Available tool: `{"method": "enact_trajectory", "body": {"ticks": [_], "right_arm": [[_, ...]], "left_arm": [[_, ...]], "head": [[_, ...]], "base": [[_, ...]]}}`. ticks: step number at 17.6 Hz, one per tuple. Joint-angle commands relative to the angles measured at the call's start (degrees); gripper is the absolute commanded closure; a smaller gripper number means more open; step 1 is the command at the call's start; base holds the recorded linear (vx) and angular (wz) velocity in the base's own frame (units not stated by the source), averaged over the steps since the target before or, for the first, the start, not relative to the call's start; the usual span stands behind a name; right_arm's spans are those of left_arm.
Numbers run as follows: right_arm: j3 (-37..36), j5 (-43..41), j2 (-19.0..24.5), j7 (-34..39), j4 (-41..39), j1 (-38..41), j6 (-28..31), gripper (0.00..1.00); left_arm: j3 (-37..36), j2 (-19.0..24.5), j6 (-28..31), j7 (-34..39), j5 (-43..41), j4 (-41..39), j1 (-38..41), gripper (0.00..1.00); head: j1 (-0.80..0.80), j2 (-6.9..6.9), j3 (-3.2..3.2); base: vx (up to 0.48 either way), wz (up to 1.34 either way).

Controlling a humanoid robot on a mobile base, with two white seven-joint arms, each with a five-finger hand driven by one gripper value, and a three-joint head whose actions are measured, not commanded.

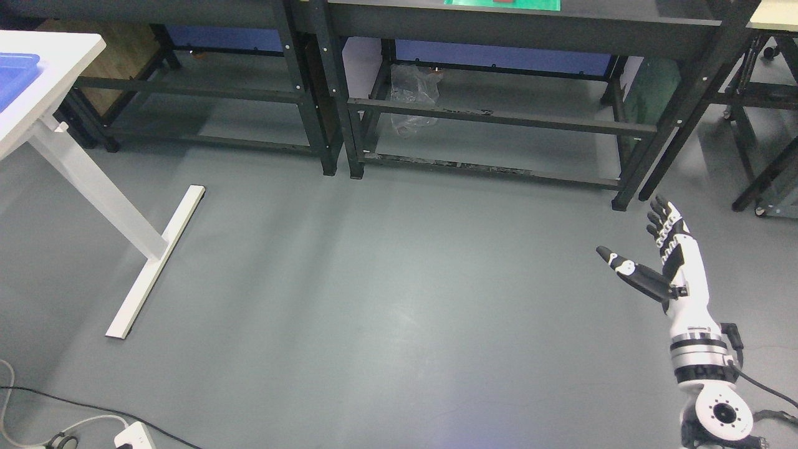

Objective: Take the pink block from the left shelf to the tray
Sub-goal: 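Drive toward the black shelf with the right hand raised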

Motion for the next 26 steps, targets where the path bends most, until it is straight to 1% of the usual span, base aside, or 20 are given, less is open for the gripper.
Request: {"method": "enact_trajectory", "body": {"ticks": [1,16,18,20,22,23,24,25,26], "right_arm": [[0.0,0.0,-1.0,0.0,-0.5,-0.1,0.0,0.0],[0.2,0.0,-1.0,0.1,0.0,-0.6,0.5,0.0],[0.8,2.6,-1.0,-0.1,0.0,-0.8,0.5,0.0],[0.9,15.6,-1.0,-1.2,0.0,-1.1,0.0,0.0],[2.3,35.2,-1.0,-4.3,-0.4,-1.5,-0.1,0.0],[4.1,46.8,-1.0,-5.6,-0.6,-1.5,-0.1,0.0],[4.7,54.4,-1.0,-6.4,-1.0,-1.5,-0.1,0.0],[4.8,59.6,-1.0,-7.4,-1.4,-1.8,-0.1,0.0],[4.7,59.2,-1.0,-7.7,-1.9,-1.7,-0.1,0.0]], "left_arm": [[0.0,1.0,0.0,0.0,-0.1,0.0,0.5,0.0],[0.0,1.0,0.0,0.0,-0.1,0.0,0.5,0.0],[0.0,1.0,0.0,0.0,-0.1,0.0,0.5,0.0],[0.0,1.0,0.0,0.0,-0.1,0.0,0.5,0.0],[0.0,1.0,0.0,0.0,-0.1,0.0,0.5,0.0],[0.0,1.0,0.0,0.0,-0.1,0.0,0.5,0.0],[0.0,1.0,0.0,0.0,-0.1,0.0,0.5,0.0],[0.0,1.0,0.0,0.0,-0.1,0.0,0.5,0.0],[0.0,1.0,0.0,0.0,-0.1,0.0,0.5,0.0]], "head": [[0.0,0.0,0.0],[0.0,0.0,0.0],[0.0,0.0,0.0],[0.0,0.0,0.0],[0.0,0.0,0.0],[0.0,0.0,0.0],[0.0,0.0,0.0],[0.0,0.0,0.0],[0.0,0.0,0.0]], "base": [[0.0,0.0],[0.0,0.0],[0.0,0.0],[0.0,0.0],[0.025,0.0],[0.04,0.01],[0.042,0.0],[0.042,0.0],[0.069,0.02]]}}
